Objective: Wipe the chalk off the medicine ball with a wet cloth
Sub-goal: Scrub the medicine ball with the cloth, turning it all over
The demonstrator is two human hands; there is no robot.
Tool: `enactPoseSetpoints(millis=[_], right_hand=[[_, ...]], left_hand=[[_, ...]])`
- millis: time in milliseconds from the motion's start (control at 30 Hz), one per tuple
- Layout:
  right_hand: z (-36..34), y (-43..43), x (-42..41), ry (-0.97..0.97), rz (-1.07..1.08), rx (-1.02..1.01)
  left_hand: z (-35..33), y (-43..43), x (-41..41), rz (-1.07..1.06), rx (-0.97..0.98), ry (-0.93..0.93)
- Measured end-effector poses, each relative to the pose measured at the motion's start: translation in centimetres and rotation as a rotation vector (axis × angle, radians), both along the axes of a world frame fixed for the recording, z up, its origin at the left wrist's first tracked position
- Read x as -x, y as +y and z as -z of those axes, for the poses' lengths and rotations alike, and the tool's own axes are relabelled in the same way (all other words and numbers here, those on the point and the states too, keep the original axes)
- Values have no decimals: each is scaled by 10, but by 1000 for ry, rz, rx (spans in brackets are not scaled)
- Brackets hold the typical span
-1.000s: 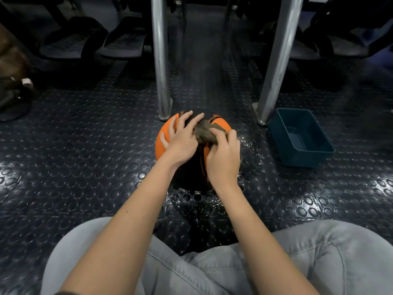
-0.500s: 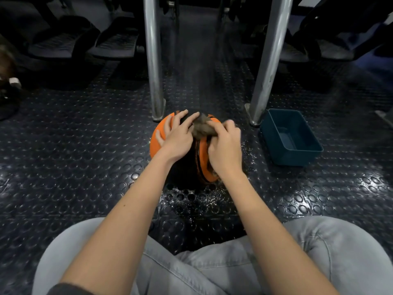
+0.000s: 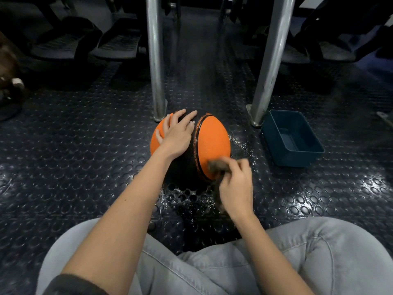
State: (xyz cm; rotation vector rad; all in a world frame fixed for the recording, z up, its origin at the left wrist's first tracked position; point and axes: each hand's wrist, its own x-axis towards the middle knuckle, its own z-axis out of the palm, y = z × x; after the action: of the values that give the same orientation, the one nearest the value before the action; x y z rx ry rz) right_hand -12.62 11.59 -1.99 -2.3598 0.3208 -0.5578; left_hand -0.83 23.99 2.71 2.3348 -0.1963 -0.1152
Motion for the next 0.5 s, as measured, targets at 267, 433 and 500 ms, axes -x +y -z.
enactPoseSetpoints(millis=[267,433,500], right_hand=[[59,17,-29,31,272,-468],[52,3,-44,86,532,-953],[34,-8,-43,-44,537,-963]], left_hand=[[2,3,-3,2,7,-14],[5,11,-6,-16,31,-16],[5,11,-7,-20,38,-19]])
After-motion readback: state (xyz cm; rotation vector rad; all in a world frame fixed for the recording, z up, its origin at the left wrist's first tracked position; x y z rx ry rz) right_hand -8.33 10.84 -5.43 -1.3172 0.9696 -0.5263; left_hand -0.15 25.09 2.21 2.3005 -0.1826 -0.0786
